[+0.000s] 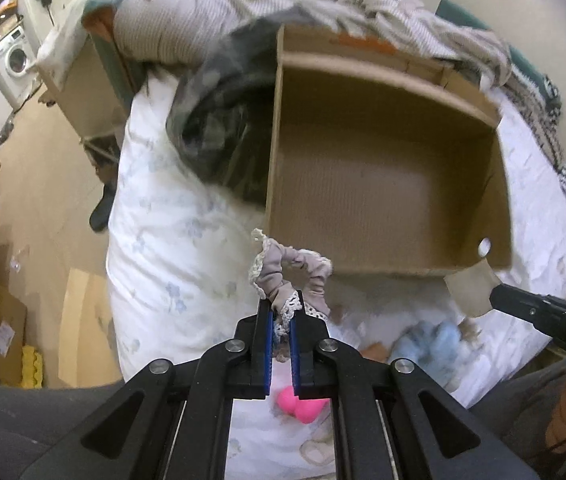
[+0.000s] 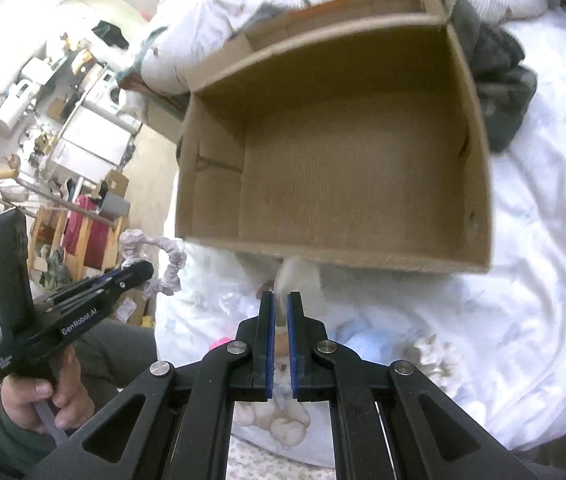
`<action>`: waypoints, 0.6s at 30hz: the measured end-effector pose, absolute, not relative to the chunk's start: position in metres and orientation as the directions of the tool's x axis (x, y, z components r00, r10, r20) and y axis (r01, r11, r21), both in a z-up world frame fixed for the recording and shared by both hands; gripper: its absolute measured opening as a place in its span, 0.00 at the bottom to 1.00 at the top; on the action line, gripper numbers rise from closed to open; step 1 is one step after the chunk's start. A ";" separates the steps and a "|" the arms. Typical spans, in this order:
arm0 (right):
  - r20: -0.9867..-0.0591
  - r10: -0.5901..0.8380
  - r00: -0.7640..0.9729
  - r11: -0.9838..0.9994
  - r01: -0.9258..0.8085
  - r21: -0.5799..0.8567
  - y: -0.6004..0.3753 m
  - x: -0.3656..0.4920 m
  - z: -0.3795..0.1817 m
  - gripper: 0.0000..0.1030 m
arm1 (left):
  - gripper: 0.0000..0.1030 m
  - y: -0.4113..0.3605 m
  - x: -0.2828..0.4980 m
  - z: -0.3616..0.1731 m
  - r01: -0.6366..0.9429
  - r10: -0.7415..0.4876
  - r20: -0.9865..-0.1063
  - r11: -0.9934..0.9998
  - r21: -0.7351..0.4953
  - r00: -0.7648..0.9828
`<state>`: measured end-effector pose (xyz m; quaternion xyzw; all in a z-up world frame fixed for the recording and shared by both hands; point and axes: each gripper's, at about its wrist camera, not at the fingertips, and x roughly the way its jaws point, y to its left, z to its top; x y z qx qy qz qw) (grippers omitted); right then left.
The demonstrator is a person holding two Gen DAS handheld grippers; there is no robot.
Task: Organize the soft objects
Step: 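Lift the grey scrunchie with the left gripper and carry it into the box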
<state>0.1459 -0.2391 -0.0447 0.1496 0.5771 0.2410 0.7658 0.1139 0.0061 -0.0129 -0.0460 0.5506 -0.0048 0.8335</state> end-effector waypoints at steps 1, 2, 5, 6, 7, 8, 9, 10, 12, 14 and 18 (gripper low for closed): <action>-0.806 0.544 0.234 0.838 -0.191 0.510 -0.244 0.148 -0.039 0.07 | 0.06 0.006 0.115 -0.009 -0.042 -0.063 -0.914 0.995 -0.086 0.401; -0.801 0.545 0.249 0.838 -0.187 0.512 -0.248 0.150 -0.035 0.07 | 0.06 0.006 0.118 -0.003 -0.040 -0.067 -0.909 0.995 -0.091 0.412; -0.783 0.543 0.304 0.840 -0.183 0.511 -0.259 0.158 -0.022 0.07 | 0.06 0.001 0.133 0.014 -0.014 -0.069 -0.893 0.996 -0.084 0.445; -0.776 0.541 0.324 0.841 -0.179 0.511 -0.262 0.162 -0.018 0.07 | 0.06 -0.002 0.140 0.020 -0.006 -0.067 -0.885 0.997 -0.078 0.460; -0.768 0.542 0.341 0.840 -0.173 0.515 -0.265 0.166 -0.016 0.07 | 0.06 -0.003 0.145 0.024 0.000 -0.066 -0.880 0.997 -0.075 0.470; -0.760 0.542 0.358 0.838 -0.166 0.519 -0.267 0.170 -0.015 0.07 | 0.06 -0.005 0.152 0.027 0.007 -0.062 -0.877 0.998 -0.067 0.477; -0.750 0.541 0.380 0.837 -0.158 0.524 -0.271 0.175 -0.013 0.07 | 0.06 -0.008 0.160 0.031 0.015 -0.064 -0.870 0.998 -0.066 0.489; -0.739 0.543 0.398 0.833 -0.150 0.532 -0.273 0.180 -0.012 0.07 | 0.06 -0.010 0.166 0.033 0.018 -0.068 -0.865 0.997 -0.068 0.497; -0.723 0.543 0.428 0.830 -0.143 0.539 -0.276 0.188 -0.012 0.07 | 0.06 -0.013 0.176 0.032 0.023 -0.070 -0.860 0.997 -0.067 0.506; -0.718 0.531 0.450 0.834 -0.131 0.535 -0.280 0.192 -0.016 0.07 | 0.06 -0.017 0.183 0.025 0.029 -0.063 -0.859 0.998 -0.056 0.508; -0.738 0.502 0.450 0.851 -0.105 0.514 -0.280 0.200 -0.032 0.07 | 0.06 -0.030 0.191 -0.002 0.047 -0.049 -0.863 0.998 -0.030 0.502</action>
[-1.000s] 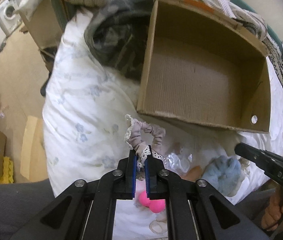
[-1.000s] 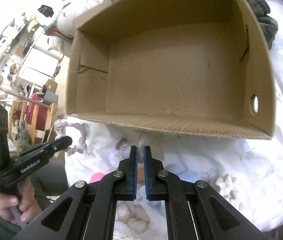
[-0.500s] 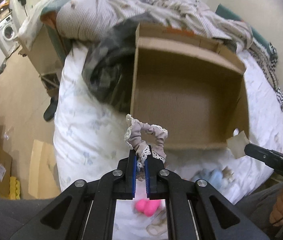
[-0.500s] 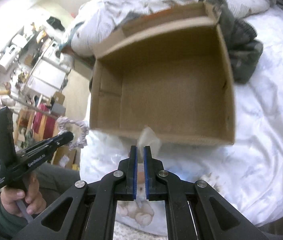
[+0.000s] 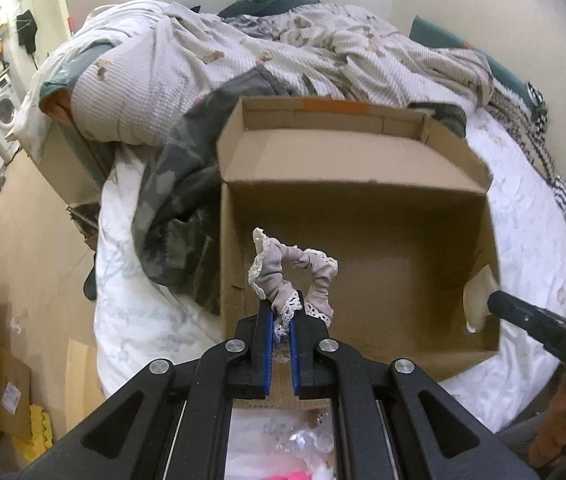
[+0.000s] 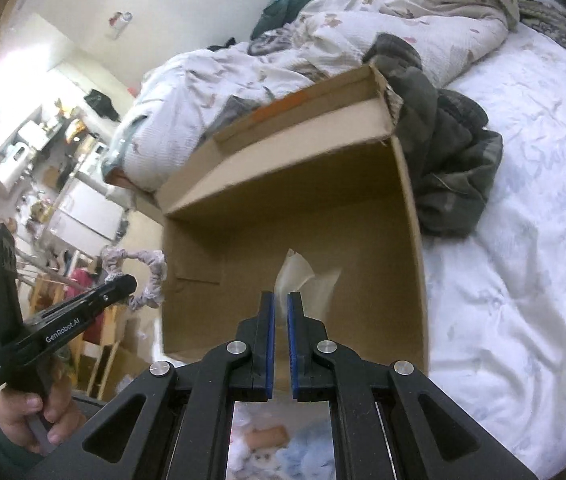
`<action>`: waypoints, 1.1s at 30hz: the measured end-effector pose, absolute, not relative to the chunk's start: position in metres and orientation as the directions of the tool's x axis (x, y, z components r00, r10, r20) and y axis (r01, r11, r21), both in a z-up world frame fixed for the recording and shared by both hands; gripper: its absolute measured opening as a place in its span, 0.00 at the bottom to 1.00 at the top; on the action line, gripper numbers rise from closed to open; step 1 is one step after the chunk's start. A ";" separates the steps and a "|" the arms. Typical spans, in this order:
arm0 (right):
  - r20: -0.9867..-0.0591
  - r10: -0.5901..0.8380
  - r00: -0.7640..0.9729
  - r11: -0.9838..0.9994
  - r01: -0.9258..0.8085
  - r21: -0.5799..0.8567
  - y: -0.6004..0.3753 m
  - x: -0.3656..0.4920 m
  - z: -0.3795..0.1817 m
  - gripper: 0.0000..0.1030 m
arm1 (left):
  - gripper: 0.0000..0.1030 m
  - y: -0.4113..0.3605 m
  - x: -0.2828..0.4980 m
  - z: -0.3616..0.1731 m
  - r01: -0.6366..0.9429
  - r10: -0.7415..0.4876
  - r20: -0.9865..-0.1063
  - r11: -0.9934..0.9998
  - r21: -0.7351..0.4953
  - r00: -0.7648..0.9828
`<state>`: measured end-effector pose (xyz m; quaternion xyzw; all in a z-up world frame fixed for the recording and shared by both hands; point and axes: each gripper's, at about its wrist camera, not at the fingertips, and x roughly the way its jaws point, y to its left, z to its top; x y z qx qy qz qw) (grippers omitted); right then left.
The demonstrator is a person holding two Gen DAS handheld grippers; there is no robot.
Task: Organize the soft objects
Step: 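Lift the grey scrunchie with the left gripper and carry it into the box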
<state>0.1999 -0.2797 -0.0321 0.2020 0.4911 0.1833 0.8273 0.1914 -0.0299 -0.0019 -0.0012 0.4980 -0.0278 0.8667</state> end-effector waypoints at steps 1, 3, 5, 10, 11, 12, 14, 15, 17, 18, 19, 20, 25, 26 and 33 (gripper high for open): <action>-0.744 0.497 0.447 0.854 -0.098 0.511 -0.281 0.201 -0.035 0.07 | 0.06 -0.033 0.192 -0.009 0.050 -0.047 -0.867 0.998 -0.025 0.496; -0.761 0.476 0.440 0.867 -0.092 0.489 -0.279 0.205 -0.042 0.07 | 0.06 -0.037 0.195 -0.026 0.055 -0.041 -0.880 0.998 -0.017 0.473; -0.777 0.460 0.429 0.878 -0.090 0.470 -0.277 0.208 -0.047 0.07 | 0.06 -0.037 0.198 -0.036 0.053 -0.052 -0.892 0.998 -0.032 0.449; -0.818 0.432 0.380 0.897 -0.082 0.435 -0.271 0.212 -0.064 0.07 | 0.06 -0.038 0.202 -0.051 0.063 -0.043 -0.902 0.998 -0.018 0.430; -0.824 0.427 0.371 0.899 -0.082 0.429 -0.270 0.212 -0.067 0.07 | 0.06 -0.038 0.202 -0.053 0.063 -0.044 -0.904 0.998 -0.019 0.426; -0.829 0.425 0.363 0.901 -0.083 0.426 -0.269 0.213 -0.070 0.07 | 0.06 -0.037 0.202 -0.055 0.063 -0.047 -0.905 0.998 -0.023 0.422; -0.837 0.420 0.351 0.905 -0.087 0.417 -0.265 0.215 -0.073 0.07 | 0.06 -0.037 0.202 -0.059 0.063 -0.049 -0.908 0.998 -0.024 0.417; -0.838 0.421 0.347 0.905 -0.089 0.417 -0.264 0.215 -0.075 0.07 | 0.06 -0.037 0.202 -0.060 0.062 -0.047 -0.909 0.998 -0.024 0.415; -0.842 0.418 0.341 0.906 -0.093 0.412 -0.261 0.215 -0.077 0.07 | 0.06 -0.038 0.202 -0.061 0.060 -0.051 -0.908 0.998 -0.028 0.415; -0.845 0.416 0.336 0.907 -0.096 0.409 -0.259 0.216 -0.078 0.07 | 0.06 -0.039 0.203 -0.061 0.061 -0.053 -0.908 0.998 -0.031 0.415; -0.847 0.416 0.331 0.908 -0.097 0.407 -0.257 0.218 -0.079 0.07 | 0.07 -0.039 0.203 -0.061 0.062 -0.055 -0.908 0.998 -0.032 0.415; -0.850 0.415 0.325 0.909 -0.098 0.406 -0.256 0.218 -0.080 0.07 | 0.07 -0.039 0.203 -0.062 0.059 -0.054 -0.908 0.998 -0.033 0.415; -0.862 0.402 0.309 0.915 -0.097 0.391 -0.256 0.218 -0.086 0.08 | 0.07 -0.040 0.205 -0.063 0.057 -0.056 -0.910 0.998 -0.035 0.410; -0.862 0.401 0.309 0.915 -0.097 0.391 -0.256 0.218 -0.087 0.08 | 0.07 -0.041 0.205 -0.064 0.058 -0.055 -0.910 0.998 -0.034 0.410; -0.866 0.397 0.304 0.917 -0.092 0.388 -0.257 0.219 -0.088 0.08 | 0.07 -0.041 0.204 -0.065 0.060 -0.057 -0.910 0.998 -0.035 0.410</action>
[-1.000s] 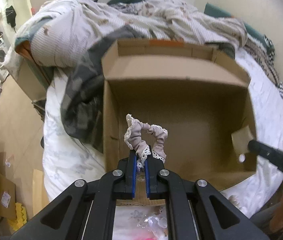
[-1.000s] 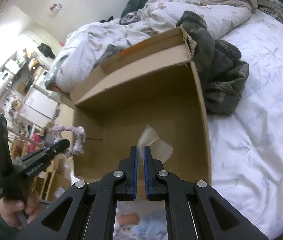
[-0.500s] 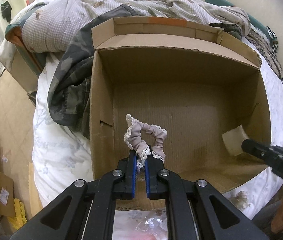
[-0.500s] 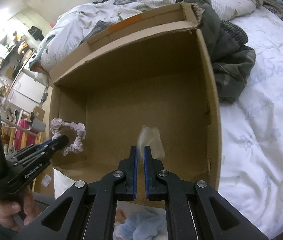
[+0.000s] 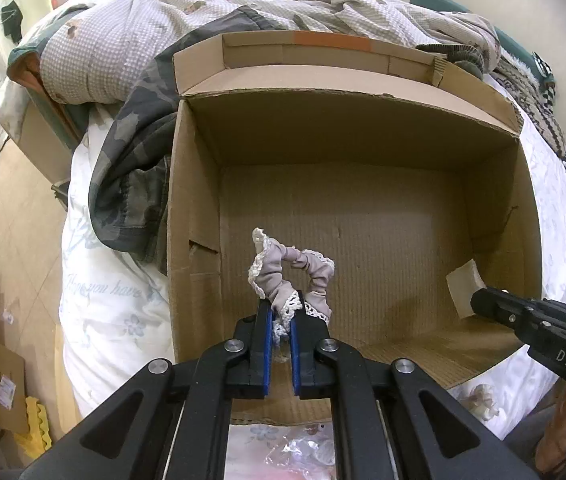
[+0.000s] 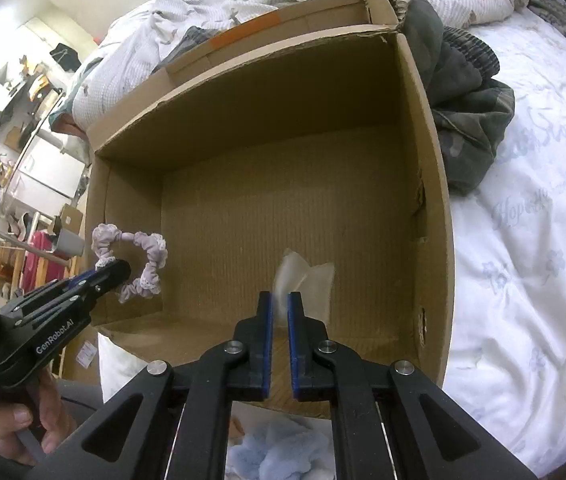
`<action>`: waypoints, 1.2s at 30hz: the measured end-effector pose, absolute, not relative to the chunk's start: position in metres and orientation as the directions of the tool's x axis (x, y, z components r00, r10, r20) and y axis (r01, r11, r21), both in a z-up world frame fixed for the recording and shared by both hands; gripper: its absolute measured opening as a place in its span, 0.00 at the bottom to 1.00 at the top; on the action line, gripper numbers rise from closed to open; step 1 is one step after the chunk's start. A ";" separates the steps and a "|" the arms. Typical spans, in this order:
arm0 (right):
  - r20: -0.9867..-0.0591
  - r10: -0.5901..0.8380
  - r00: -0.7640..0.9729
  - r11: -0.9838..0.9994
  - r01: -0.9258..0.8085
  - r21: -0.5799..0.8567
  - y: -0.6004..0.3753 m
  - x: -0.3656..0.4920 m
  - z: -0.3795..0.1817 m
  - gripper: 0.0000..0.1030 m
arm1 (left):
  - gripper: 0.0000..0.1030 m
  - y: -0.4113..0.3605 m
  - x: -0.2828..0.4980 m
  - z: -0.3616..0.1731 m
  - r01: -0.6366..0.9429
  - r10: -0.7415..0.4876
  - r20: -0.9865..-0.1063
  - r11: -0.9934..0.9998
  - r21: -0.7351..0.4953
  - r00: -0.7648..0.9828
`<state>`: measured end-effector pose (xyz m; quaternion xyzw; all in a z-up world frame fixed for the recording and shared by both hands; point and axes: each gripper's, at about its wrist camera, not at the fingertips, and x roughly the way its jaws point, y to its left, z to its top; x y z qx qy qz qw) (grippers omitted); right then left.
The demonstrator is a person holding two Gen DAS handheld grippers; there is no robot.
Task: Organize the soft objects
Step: 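Lift the grey scrunchie with the left gripper and carry it into the box, then open the left gripper to drop the scrunchie and withdraw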
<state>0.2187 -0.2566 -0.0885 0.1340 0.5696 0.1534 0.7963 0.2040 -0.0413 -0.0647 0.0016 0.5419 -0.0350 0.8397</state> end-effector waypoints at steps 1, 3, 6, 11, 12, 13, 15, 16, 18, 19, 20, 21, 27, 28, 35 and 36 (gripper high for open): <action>-0.867 0.396 0.303 0.917 -0.093 0.387 -0.256 0.219 -0.089 0.08 | 0.08 -0.041 0.204 -0.065 0.061 -0.059 -0.911 0.997 -0.037 0.409; -0.868 0.395 0.300 0.918 -0.092 0.386 -0.256 0.220 -0.089 0.08 | 0.10 -0.041 0.204 -0.064 0.061 -0.065 -0.912 0.997 -0.044 0.406; -0.870 0.388 0.303 0.921 -0.084 0.381 -0.257 0.220 -0.089 0.08 | 0.19 -0.041 0.204 -0.064 0.059 -0.066 -0.910 0.997 -0.046 0.409; -0.869 0.392 0.302 0.919 -0.080 0.387 -0.258 0.220 -0.090 0.08 | 0.51 -0.041 0.201 -0.058 0.050 -0.058 -0.898 0.998 -0.040 0.437; -0.867 0.397 0.301 0.916 -0.080 0.392 -0.259 0.220 -0.090 0.08 | 0.57 -0.041 0.200 -0.057 0.047 -0.055 -0.894 0.998 -0.038 0.444; -0.865 0.401 0.300 0.915 -0.081 0.396 -0.259 0.220 -0.090 0.08 | 0.58 -0.041 0.200 -0.055 0.045 -0.052 -0.891 0.998 -0.036 0.451; -0.863 0.408 0.297 0.912 -0.080 0.403 -0.259 0.221 -0.090 0.12 | 0.59 -0.041 0.200 -0.053 0.047 -0.054 -0.887 0.998 -0.037 0.459; -0.862 0.410 0.299 0.911 -0.076 0.406 -0.260 0.221 -0.090 0.15 | 0.59 -0.041 0.200 -0.052 0.049 -0.055 -0.886 0.998 -0.037 0.460; -0.854 0.421 0.305 0.905 -0.071 0.420 -0.262 0.221 -0.088 0.36 | 0.59 -0.041 0.200 -0.052 0.049 -0.055 -0.886 0.998 -0.036 0.461; -0.850 0.427 0.310 0.901 -0.067 0.428 -0.263 0.221 -0.087 0.50 | 0.59 -0.041 0.200 -0.052 0.048 -0.056 -0.886 0.998 -0.038 0.460; -0.846 0.427 0.320 0.900 -0.062 0.431 -0.263 0.221 -0.086 0.79 | 0.59 -0.041 0.200 -0.052 0.047 -0.059 -0.887 0.998 -0.042 0.459; -0.839 0.425 0.340 0.900 -0.055 0.433 -0.265 0.221 -0.083 0.85 | 0.59 -0.040 0.200 -0.052 0.045 -0.060 -0.886 0.998 -0.044 0.459; -0.836 0.421 0.353 0.901 -0.053 0.431 -0.265 0.222 -0.080 0.85 | 0.59 -0.040 0.200 -0.050 0.038 -0.060 -0.880 0.998 -0.047 0.471; -0.837 0.421 0.350 0.901 -0.053 0.431 -0.264 0.222 -0.080 0.85 | 0.59 -0.040 0.200 -0.049 0.038 -0.058 -0.879 0.998 -0.046 0.473; -0.836 0.415 0.359 0.903 -0.047 0.428 -0.265 0.222 -0.078 0.85 | 0.59 -0.038 0.198 -0.046 0.019 -0.055 -0.876 0.998 -0.052 0.479; -0.836 0.414 0.361 0.903 -0.048 0.427 -0.265 0.221 -0.077 0.85 | 0.59 -0.037 0.197 -0.046 0.015 -0.057 -0.877 0.998 -0.056 0.477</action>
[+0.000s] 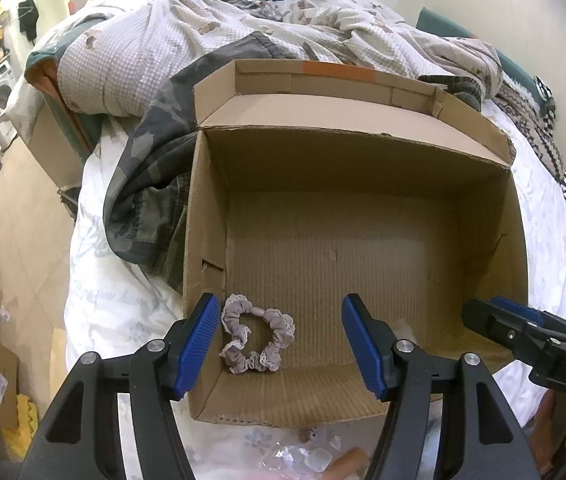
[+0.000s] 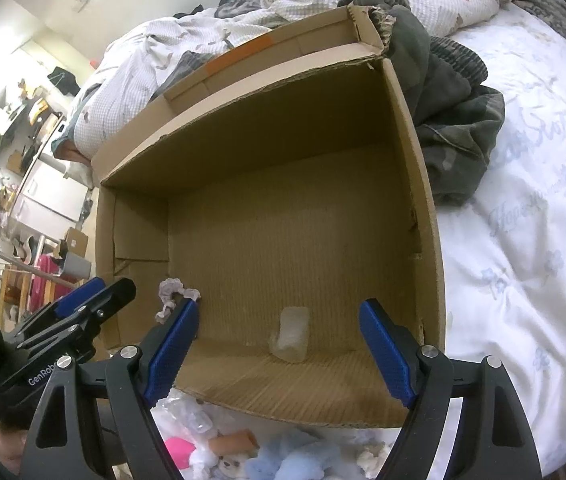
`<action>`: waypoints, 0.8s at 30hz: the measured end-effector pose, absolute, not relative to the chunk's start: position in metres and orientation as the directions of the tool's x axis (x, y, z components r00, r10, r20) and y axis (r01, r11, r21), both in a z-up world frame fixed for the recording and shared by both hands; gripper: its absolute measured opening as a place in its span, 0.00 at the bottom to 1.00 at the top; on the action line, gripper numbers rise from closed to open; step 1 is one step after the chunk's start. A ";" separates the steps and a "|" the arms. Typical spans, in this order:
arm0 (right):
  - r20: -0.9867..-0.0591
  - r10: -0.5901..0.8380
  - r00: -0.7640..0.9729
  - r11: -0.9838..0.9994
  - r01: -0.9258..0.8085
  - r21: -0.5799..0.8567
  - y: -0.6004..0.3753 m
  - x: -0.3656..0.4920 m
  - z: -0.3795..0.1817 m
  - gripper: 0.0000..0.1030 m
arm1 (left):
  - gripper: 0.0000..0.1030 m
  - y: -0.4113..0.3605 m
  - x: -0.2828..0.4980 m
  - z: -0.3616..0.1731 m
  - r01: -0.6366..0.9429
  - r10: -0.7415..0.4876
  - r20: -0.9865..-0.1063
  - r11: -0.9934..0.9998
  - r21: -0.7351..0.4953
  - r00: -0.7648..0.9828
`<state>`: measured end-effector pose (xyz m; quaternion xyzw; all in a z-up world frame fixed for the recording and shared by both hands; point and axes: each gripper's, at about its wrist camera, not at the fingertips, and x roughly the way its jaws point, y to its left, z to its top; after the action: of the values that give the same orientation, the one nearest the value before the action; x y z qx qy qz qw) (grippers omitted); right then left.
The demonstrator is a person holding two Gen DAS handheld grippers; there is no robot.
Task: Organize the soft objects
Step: 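Open the left gripper to drop the scrunchie and withdraw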
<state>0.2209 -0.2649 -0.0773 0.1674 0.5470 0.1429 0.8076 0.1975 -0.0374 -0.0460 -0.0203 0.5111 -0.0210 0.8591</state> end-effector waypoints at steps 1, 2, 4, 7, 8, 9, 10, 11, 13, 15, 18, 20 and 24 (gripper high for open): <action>-0.836 0.412 0.362 0.904 -0.049 0.424 -0.265 0.220 -0.077 0.85 | 0.59 -0.037 0.197 -0.046 0.013 -0.062 -0.878 0.998 -0.063 0.474; -0.837 0.409 0.364 0.906 -0.050 0.421 -0.265 0.220 -0.076 0.85 | 0.59 -0.036 0.196 -0.044 0.009 -0.068 -0.878 0.997 -0.072 0.474; -0.835 0.409 0.369 0.905 -0.048 0.422 -0.266 0.219 -0.074 0.85 | 0.59 -0.035 0.194 -0.041 0.009 -0.076 -0.876 0.997 -0.082 0.476; -0.828 0.412 0.381 0.902 -0.043 0.429 -0.267 0.217 -0.069 0.85 | 0.59 -0.035 0.189 -0.035 0.013 -0.085 -0.872 0.996 -0.089 0.482; -0.825 0.413 0.385 0.901 -0.044 0.431 -0.267 0.216 -0.068 0.85 | 0.59 -0.036 0.187 -0.033 0.017 -0.088 -0.871 0.996 -0.092 0.483; -0.824 0.415 0.386 0.901 -0.045 0.432 -0.266 0.215 -0.066 0.85 | 0.59 -0.036 0.185 -0.032 0.020 -0.091 -0.871 0.995 -0.093 0.483; -0.823 0.415 0.389 0.901 -0.047 0.432 -0.266 0.214 -0.065 0.85 | 0.59 -0.036 0.183 -0.030 0.025 -0.094 -0.871 0.995 -0.094 0.483; -0.821 0.414 0.393 0.901 -0.048 0.431 -0.266 0.212 -0.063 0.85 | 0.59 -0.035 0.181 -0.028 0.028 -0.095 -0.871 0.995 -0.093 0.482; -0.820 0.411 0.397 0.902 -0.050 0.428 -0.266 0.208 -0.060 0.85 | 0.59 -0.032 0.178 -0.024 0.025 -0.091 -0.868 0.996 -0.090 0.488; -0.821 0.406 0.401 0.905 -0.050 0.423 -0.268 0.203 -0.058 0.85 | 0.59 -0.027 0.173 -0.018 0.012 -0.084 -0.862 0.996 -0.090 0.499; -0.824 0.398 0.404 0.908 -0.047 0.416 -0.271 0.196 -0.055 0.85 | 0.59 -0.016 0.166 -0.012 -0.016 -0.076 -0.858 0.995 -0.098 0.508; -0.826 0.389 0.408 0.912 -0.044 0.408 -0.273 0.191 -0.053 0.85 | 0.59 -0.008 0.159 -0.011 -0.039 -0.076 -0.857 0.993 -0.111 0.509; -0.827 0.378 0.415 0.917 -0.044 0.397 -0.278 0.181 -0.049 0.85 | 0.59 0.001 0.146 -0.012 -0.066 -0.064 -0.862 0.991 -0.113 0.502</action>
<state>0.1811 -0.2780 -0.0488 0.1591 0.5254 0.1279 0.8260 0.1460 0.0014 -0.0124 -0.0655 0.4988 0.0005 0.8643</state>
